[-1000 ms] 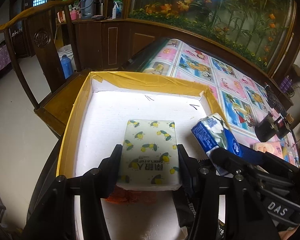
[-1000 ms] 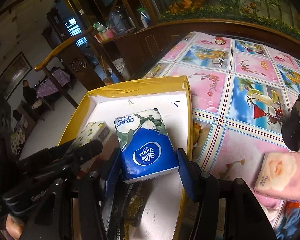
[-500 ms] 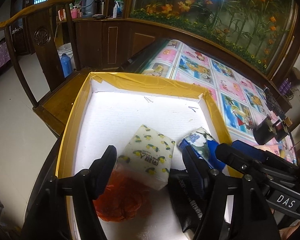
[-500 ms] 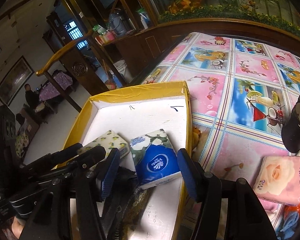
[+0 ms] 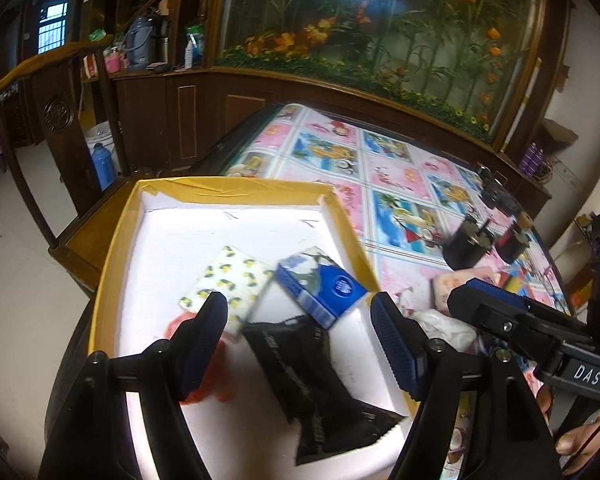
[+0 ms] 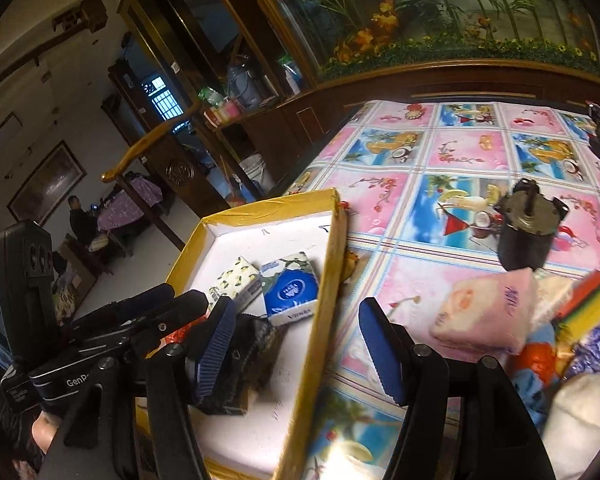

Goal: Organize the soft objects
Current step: 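Lower both tissue packs into the box and open both tools, then move both open tools back over the table items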

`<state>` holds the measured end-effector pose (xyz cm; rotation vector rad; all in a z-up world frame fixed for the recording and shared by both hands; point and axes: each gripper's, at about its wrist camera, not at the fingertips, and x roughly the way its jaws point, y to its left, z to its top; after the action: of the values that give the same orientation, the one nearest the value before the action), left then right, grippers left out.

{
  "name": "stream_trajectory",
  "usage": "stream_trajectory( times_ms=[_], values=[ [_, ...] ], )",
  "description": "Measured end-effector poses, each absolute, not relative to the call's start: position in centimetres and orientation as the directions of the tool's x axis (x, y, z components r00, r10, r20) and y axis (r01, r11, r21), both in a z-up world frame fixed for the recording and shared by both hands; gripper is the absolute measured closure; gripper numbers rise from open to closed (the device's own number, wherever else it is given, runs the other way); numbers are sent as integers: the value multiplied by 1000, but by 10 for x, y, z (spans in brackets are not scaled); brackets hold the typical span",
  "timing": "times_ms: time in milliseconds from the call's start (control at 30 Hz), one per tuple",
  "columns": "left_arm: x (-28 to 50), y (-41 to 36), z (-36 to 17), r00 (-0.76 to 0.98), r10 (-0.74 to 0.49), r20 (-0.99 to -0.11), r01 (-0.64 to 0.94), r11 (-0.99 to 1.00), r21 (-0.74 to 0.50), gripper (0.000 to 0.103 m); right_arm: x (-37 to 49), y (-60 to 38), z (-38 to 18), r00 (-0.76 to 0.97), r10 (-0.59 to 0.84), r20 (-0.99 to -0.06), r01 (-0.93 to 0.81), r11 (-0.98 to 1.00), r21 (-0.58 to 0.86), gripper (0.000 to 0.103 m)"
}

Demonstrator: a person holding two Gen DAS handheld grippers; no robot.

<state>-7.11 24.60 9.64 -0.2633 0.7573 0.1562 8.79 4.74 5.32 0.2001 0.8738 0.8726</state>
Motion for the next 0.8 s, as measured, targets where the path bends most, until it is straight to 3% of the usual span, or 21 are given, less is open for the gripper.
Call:
stream_trajectory(
  times_ms=[300,600,800],
  values=[
    [-72,196,90,711,-41,-702,-123,976,-181,30,74,-12,53,370,750,-548,-569,649,505,34],
    [-84,117,74,702,-208,-681,81,974,-213,30,58,-118,48,507,712,-486,-496,702,511,34],
    [-89,55,49,678,-299,-671,230,954,-192,30,60,-191,35,635,594,-493,-367,794,484,24]
  ],
)
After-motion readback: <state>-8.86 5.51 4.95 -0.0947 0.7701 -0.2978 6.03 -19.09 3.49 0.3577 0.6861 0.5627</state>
